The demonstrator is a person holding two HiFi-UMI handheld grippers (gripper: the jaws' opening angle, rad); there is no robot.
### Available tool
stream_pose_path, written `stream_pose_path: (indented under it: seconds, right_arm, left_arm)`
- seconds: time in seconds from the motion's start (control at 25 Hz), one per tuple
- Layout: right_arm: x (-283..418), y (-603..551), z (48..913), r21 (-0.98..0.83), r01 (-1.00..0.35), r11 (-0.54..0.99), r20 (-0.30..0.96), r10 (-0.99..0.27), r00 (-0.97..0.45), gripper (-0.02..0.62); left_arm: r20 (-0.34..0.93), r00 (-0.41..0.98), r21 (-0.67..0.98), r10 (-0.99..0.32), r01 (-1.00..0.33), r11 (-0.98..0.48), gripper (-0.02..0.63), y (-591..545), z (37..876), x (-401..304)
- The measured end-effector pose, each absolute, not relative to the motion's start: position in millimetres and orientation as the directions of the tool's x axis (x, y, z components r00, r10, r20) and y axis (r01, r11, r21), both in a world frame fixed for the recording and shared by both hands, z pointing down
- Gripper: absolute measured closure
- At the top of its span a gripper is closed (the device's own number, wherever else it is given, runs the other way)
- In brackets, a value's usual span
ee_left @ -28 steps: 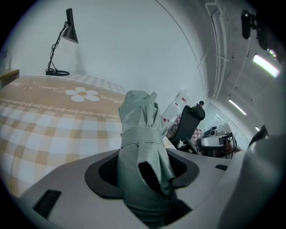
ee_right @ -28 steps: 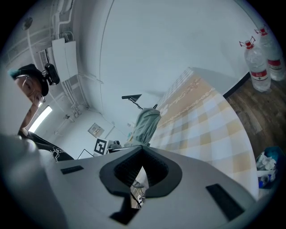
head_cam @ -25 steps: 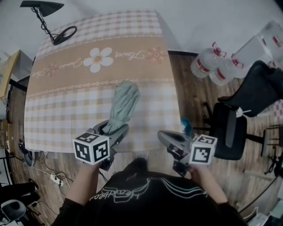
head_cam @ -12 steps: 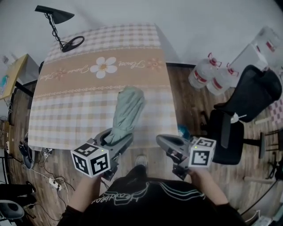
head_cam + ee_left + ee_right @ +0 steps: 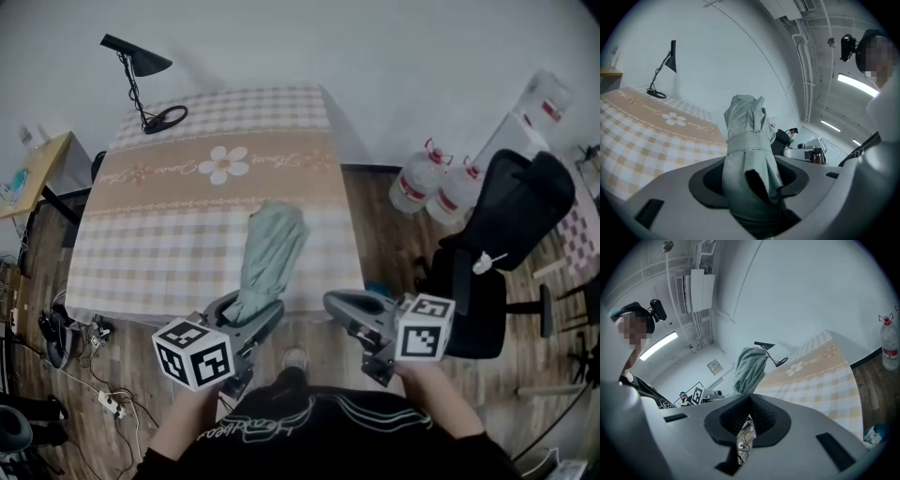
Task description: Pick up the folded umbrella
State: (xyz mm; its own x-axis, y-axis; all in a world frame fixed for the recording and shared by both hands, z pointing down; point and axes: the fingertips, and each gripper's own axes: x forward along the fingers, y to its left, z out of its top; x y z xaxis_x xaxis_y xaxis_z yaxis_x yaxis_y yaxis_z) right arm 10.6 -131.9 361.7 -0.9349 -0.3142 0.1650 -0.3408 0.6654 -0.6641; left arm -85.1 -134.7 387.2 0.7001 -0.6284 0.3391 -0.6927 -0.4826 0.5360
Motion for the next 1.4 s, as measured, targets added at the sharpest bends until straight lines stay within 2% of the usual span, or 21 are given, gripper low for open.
stream_pose_path:
  seconds: [0.72, 1.4]
  right_arm:
    - [41.4, -41.9, 316.3, -0.594, -0.274, 0.757, 0.062, -0.296, -0.953, 0.584]
    - [64.9, -2.8, 290.4, -0.525, -0.278, 0.805, 0.033, -0.306, -0.951, 0.584]
  left_arm:
    - [0.270, 0.678, 0.516, -0.683, -0.701, -0.492, 0.359, -47.0, 347.3, -54.9]
    - [0.245, 0.686, 0.469, -0.685, -0.702, -0.536, 0.359, -13.9, 314.0, -30.5]
